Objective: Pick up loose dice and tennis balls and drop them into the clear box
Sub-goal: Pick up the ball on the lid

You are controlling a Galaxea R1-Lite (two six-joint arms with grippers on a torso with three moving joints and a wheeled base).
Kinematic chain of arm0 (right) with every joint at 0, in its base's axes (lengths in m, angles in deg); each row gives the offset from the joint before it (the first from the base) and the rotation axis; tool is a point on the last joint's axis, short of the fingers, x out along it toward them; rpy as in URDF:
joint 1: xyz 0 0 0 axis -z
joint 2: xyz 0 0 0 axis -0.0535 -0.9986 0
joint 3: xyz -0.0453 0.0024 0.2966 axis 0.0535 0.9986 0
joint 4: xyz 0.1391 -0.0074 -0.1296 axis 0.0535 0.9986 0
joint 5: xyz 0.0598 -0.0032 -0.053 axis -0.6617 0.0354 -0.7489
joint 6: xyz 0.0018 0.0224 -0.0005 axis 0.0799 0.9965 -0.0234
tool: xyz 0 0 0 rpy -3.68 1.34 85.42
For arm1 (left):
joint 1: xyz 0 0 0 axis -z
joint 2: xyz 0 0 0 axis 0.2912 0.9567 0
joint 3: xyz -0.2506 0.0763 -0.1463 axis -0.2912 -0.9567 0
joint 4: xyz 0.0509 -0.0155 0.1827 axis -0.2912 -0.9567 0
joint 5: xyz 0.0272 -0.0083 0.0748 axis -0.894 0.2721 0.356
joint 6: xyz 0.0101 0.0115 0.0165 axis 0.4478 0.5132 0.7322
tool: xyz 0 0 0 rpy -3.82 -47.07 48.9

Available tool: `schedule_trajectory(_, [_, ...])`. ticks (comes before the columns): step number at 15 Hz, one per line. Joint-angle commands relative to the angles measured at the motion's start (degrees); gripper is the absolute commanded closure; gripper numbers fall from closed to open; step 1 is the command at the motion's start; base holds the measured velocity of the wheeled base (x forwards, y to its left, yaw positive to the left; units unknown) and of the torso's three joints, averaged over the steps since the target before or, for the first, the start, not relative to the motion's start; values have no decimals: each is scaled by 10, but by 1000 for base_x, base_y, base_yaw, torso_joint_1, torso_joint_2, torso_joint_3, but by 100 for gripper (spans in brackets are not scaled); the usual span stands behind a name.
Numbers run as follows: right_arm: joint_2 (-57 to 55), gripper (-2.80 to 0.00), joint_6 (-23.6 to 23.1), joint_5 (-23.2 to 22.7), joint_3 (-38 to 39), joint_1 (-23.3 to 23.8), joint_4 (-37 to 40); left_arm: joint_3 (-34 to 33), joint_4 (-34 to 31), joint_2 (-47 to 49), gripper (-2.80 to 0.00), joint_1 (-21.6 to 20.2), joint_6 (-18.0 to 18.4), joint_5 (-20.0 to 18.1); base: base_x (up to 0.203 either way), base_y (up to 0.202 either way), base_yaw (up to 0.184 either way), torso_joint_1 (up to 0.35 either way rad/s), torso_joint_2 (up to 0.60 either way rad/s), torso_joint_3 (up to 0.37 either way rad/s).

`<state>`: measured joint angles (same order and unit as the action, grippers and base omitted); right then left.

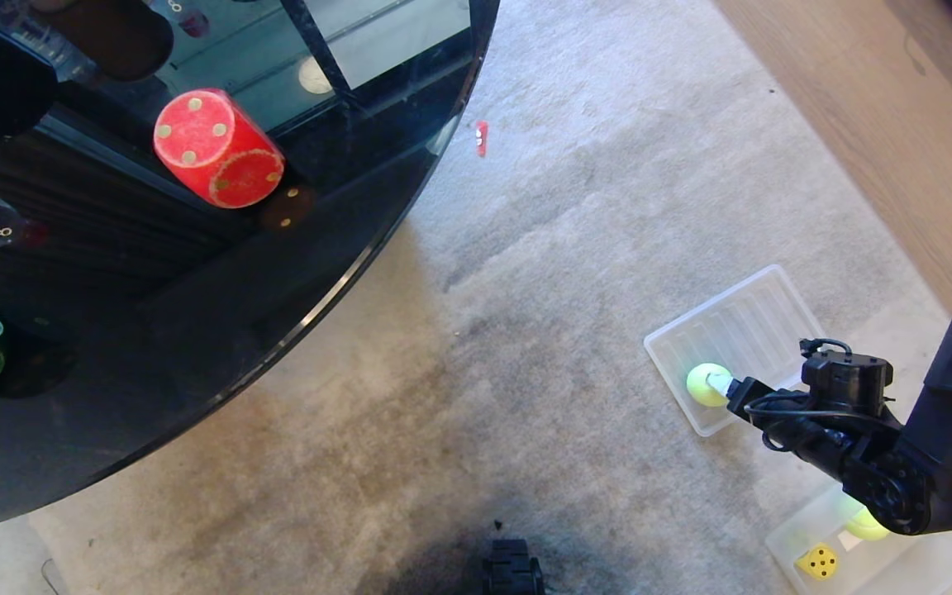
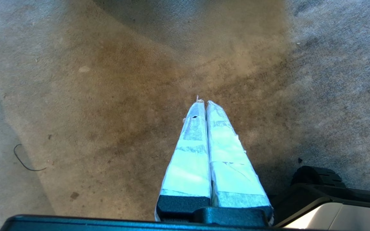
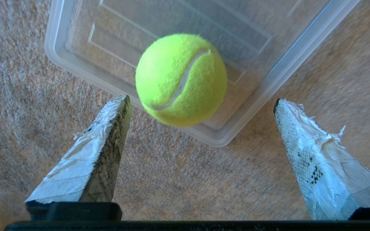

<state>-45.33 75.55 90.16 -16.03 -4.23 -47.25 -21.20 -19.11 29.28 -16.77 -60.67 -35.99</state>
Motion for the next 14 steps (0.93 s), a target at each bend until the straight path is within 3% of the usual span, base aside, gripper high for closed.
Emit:
schedule_trajectory(1, [-20,-280,7,-2,-14,-8,-4,0,0,0,0,0,-1,0,0,0,0,0,0,0])
schedule_trajectory(12, [-65,-280,8,-24,-97,-5,-4,0,0,0,0,0,-1,0,0,0,0,0,0,0])
schedule_trajectory(13, [-68,0,8,-24,-101,-5,-4,0,0,0,0,0,-1,0,0,0,0,0,0,0])
schedule_trajectory(14, [-69,0,8,-24,-101,-5,-4,0,0,0,0,0,-1,0,0,0,0,0,0,0])
